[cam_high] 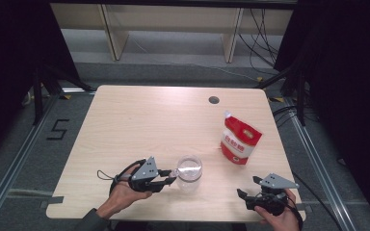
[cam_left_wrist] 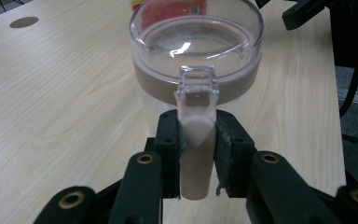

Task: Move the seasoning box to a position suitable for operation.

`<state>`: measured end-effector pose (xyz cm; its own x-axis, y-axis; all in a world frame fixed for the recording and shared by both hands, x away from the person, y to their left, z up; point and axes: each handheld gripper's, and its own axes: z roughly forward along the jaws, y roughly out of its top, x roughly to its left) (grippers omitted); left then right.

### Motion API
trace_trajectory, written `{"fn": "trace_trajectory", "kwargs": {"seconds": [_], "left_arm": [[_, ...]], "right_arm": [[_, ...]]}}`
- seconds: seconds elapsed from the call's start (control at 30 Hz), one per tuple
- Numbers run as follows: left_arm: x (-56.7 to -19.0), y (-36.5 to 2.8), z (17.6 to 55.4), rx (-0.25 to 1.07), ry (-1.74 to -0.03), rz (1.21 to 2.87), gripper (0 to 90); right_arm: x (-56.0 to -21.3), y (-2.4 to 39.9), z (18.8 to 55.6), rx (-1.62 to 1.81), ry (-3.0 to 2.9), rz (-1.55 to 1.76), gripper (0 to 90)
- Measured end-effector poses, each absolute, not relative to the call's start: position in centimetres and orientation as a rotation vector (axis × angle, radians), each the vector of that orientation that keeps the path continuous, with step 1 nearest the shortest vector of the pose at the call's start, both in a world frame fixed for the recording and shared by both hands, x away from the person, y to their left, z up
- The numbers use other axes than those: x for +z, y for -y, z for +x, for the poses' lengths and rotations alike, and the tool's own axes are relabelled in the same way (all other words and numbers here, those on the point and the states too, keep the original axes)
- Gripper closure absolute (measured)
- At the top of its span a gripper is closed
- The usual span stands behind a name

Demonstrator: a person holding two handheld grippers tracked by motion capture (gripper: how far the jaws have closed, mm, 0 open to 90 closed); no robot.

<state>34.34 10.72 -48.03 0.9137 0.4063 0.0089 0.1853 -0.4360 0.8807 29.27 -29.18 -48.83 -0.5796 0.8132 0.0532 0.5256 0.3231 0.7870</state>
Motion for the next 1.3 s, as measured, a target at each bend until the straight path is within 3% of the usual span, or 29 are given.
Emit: {"fn": "trace_trajectory", "kwargs": {"seconds": [0.37,0.73,1.03,1.3], "left_arm": [[-47.8,-11.1,34.7,0.322,-0.467,2.05,71.2],[-47.7,-11.3,34.5,0.277,-0.513,2.03,66.2],[-47.6,-11.4,34.2,0.26,-0.532,2.034,56.9],[-47.4,-12.0,33.6,0.255,-0.583,2.007,42.5]], "right_arm": [[-48.9,29.3,29.3,1.13,-2.244,1.182,22.3],[-49.0,29.5,29.5,1.13,-2.241,1.162,22.3],[-49.0,29.4,29.5,1.139,-2.252,1.168,22.3],[-49.0,29.3,29.5,1.136,-2.243,1.182,22.2]]}}
